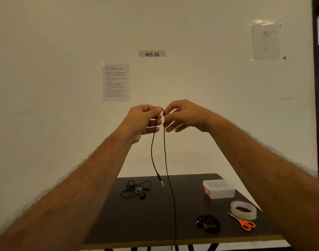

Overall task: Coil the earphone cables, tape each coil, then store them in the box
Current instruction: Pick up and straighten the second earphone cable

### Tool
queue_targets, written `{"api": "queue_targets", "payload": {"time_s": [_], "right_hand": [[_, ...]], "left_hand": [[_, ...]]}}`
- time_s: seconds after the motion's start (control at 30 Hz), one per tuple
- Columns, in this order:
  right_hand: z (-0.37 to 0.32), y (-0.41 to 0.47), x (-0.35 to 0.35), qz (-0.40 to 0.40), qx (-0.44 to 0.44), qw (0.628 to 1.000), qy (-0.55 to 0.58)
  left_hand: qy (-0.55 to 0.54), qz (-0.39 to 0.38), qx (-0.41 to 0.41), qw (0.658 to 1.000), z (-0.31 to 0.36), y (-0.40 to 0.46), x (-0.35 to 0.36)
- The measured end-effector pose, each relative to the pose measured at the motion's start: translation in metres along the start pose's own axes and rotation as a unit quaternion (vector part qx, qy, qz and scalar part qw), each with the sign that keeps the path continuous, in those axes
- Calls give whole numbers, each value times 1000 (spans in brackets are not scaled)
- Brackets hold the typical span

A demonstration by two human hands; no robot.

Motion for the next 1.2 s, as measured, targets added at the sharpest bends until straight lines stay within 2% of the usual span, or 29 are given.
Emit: {"api": "queue_targets", "payload": {"time_s": [0.17, 0.23, 0.4, 0.53, 0.7, 0.9, 1.0, 1.1, 1.2], "right_hand": [[-6, -1, 9, 1, -21, 998, 57], [-5, 0, 11, 14, -22, 997, 69], [6, -4, 31, -26, 18, 991, 130], [15, -6, 37, -6, 23, 990, 136], [39, -22, 65, -81, 66, 972, 208], [81, -37, 73, -168, 113, 973, 110], [106, -49, 72, -220, 132, 966, 1], [117, -46, 62, -178, 126, 974, -57], [94, -32, 52, -69, 82, 994, 2]], "left_hand": [[-81, 16, 1, 997, 2, 1, -3], [-77, 25, -1, 997, 1, 2, -6], [-91, 41, 2, 995, 0, 2, -10], [-133, 82, 7, 988, 2, 5, -21], [-226, 148, 66, 961, 15, 15, -51], [-252, 242, 140, 927, 9, 21, -98], [-248, 298, 154, 909, -2, 19, -125], [-211, 318, 148, 912, -11, 16, -132], [-125, 245, 99, 956, -21, 17, -95]]}}
Point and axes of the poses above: each hand's wrist, its own y-axis towards the middle knuckle, its own x-axis out of the palm, z = x × y, the point moved 8 cm from there along y, towards the middle knuckle, and after that the axes turned 10 degrees about -x, right-handed, at the moved point
